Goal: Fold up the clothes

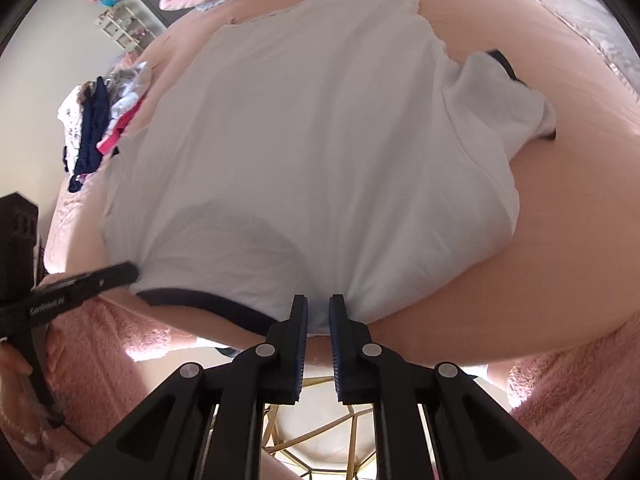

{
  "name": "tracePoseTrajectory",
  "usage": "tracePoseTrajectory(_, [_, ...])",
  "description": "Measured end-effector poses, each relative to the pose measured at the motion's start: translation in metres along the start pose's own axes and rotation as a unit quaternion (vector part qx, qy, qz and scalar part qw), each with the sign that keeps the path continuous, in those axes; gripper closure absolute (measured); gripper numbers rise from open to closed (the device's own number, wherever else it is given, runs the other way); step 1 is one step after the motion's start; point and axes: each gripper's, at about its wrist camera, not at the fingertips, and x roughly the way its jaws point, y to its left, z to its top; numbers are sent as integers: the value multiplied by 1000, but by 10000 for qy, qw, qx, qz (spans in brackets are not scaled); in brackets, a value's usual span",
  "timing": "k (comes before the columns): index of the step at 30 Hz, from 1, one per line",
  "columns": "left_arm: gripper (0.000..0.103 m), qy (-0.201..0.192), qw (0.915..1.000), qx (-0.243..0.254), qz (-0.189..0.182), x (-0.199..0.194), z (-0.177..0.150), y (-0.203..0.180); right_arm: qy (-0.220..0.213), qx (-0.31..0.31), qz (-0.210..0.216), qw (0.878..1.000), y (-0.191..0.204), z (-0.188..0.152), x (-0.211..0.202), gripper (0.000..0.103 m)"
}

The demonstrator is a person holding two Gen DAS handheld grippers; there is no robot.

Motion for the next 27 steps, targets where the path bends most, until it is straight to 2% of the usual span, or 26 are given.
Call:
tracePoseTrajectory(1, [63,-187,9997,152,20,0,8,-5,-212,-107,-82,9997,6,9,-4,92])
tracePoseTrajectory(2, [60,-370,9989,271,-1,2,17,-10,-442,-220,-180,9986,13,19,-8,87])
tracePoseTrajectory(4, [59,-315,9982,442,251,16,28,-19,-587,-205,-375,9974,16,29,0,75])
tracePoseTrajectory(5, [59,-255,9975,523,400,24,33,-23,-364,-104,-522,9979,11,32,13,75])
tracePoseTrajectory(7, [59,342,9954,545,713,47,29,-22,255,-83,-620,9977,9,29,35,75])
tracePoseTrajectory(9, [58,227,9946,668,758,42,14,-20,91,-388,-656,9970,12,14,22,75])
tracePoseTrajectory(11, [57,294,9940,704,785,35,1,-17,200,-382,-545,9976,3,-4,6,75])
tracePoseTrajectory(13, [57,317,9948,703,662,30,-1,-20,42,24,-356,9994,-19,-12,-16,75])
tracePoseTrajectory(15, [57,284,9964,673,434,26,2,-25,-390,671,-290,9966,-52,-7,-43,75])
tracePoseTrajectory(18, [57,-127,9976,680,-102,21,22,-49,-882,1409,-378,9854,-104,12,-67,74])
tracePoseTrajectory(21, [57,-365,9946,894,-371,28,44,-80,-790,1440,-843,9828,-139,36,-62,73])
tracePoseTrajectory(22, [57,-300,9941,948,-424,35,53,-85,-704,1434,-857,9834,-149,36,-58,73])
tracePoseTrajectory(24, [57,-161,9939,978,-477,48,70,-106,-528,1530,-591,9850,-160,45,-43,72])
tracePoseTrajectory(26, [57,-107,9940,933,-562,57,68,-125,-550,1491,-410,9864,-160,48,-36,52])
tracePoseTrajectory(27, [57,-71,9940,896,-621,57,64,-126,-567,1468,-323,9870,-160,49,-33,51])
